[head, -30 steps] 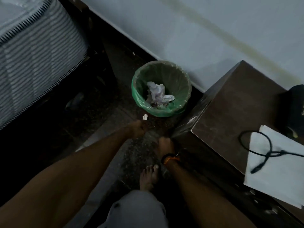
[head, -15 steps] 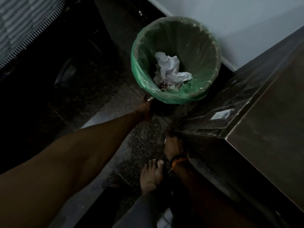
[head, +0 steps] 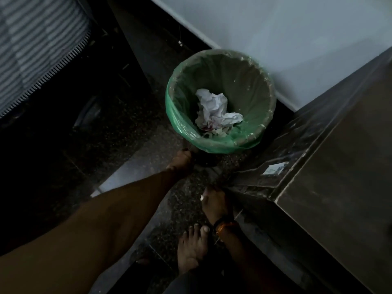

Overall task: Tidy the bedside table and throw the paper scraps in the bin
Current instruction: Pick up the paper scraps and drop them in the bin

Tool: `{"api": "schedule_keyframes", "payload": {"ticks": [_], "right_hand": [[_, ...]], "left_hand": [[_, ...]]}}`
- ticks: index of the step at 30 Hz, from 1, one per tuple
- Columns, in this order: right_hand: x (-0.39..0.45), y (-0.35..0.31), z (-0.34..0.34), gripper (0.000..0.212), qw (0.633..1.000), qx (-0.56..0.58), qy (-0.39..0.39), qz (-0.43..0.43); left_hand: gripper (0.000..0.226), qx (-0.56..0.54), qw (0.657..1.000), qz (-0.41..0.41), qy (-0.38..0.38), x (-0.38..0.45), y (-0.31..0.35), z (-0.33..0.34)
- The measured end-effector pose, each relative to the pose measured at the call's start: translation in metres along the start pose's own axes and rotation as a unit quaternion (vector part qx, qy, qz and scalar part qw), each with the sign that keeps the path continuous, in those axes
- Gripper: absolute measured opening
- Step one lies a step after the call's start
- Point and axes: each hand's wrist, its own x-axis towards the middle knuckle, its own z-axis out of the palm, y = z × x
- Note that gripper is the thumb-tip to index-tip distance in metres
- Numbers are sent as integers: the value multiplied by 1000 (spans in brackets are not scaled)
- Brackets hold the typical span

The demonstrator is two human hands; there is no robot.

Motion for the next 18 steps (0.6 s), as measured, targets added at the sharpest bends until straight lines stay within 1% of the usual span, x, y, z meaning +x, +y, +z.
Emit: {"api": "schedule_keyframes", "payload": {"ticks": [1, 3, 4, 5, 6, 7, 8, 9, 10, 11, 12, 13, 15, 18], "right_hand": [[-4, -6, -6, 28, 1000, 25, 5, 3], [-8, -23, -25, 32, 995, 89, 37, -4], [-9, -29, -32, 30, 993, 105, 57, -18], [-10, -37, -40, 26, 991, 112, 67, -27], [-12, -44, -48, 24, 991, 121, 56, -23], [-14, -53, -57, 25, 990, 140, 34, 0], [-16, -61, -66, 25, 986, 163, 18, 23], [-17, -69, -74, 25, 981, 187, 24, 39], [-18, -79, -83, 23, 977, 204, 42, 43], [-21, -89, -93, 20, 974, 215, 61, 47], [-23, -99, -105, 18, 970, 224, 80, 50], [-25, -109, -116, 16, 965, 238, 98, 54], [-27, -123, -136, 17, 953, 266, 137, 52], [-26, -135, -166, 21, 951, 254, 174, 29]], "left_hand": [[53, 25, 999, 6, -37, -3, 5, -4], [53, 142, 986, 67, -56, -7, 5, -16], [53, 160, 981, 103, -38, -17, 3, -9], [54, 128, 984, 117, -35, -15, 7, -20], [53, 105, 984, 144, -17, -4, 12, -49], [52, 79, 986, 142, 47, 14, 22, -93], [47, 9, 986, 114, 122, 38, 30, -153], [34, -83, 989, 57, 110, 47, 50, -203], [24, -171, 976, 17, 133, 47, 62, -242], [25, -211, 962, -3, 175, 40, 58, -276], [29, -235, 953, -18, 190, 33, 59, -295], [30, -253, 951, -12, 175, 28, 60, -306], [23, -314, 932, 9, 178, 14, 64, -314], [17, -335, 919, 27, 205, 6, 73, -345]]}}
